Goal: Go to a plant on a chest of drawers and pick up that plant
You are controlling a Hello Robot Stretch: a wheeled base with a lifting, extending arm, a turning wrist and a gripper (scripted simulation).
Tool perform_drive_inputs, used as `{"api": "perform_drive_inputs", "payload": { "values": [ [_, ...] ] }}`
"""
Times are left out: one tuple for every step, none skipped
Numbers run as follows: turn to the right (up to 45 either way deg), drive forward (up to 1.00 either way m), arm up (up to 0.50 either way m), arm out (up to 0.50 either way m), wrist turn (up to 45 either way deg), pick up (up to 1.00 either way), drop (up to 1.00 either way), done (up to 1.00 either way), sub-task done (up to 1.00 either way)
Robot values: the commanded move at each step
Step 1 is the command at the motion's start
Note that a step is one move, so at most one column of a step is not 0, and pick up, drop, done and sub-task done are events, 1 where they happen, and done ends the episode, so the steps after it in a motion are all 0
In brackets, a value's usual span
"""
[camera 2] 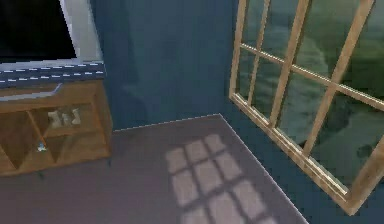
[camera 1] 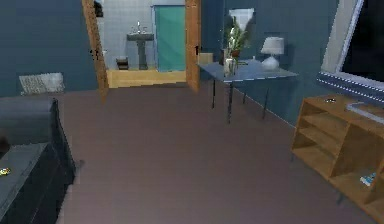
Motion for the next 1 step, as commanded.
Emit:
{"api": "perform_drive_inputs", "payload": {
  "values": [
    [-15.0, 0.00, 0.00, 0.00, 0.0, 0.00, 0.00, 0.00, 0.00]
  ]
}}
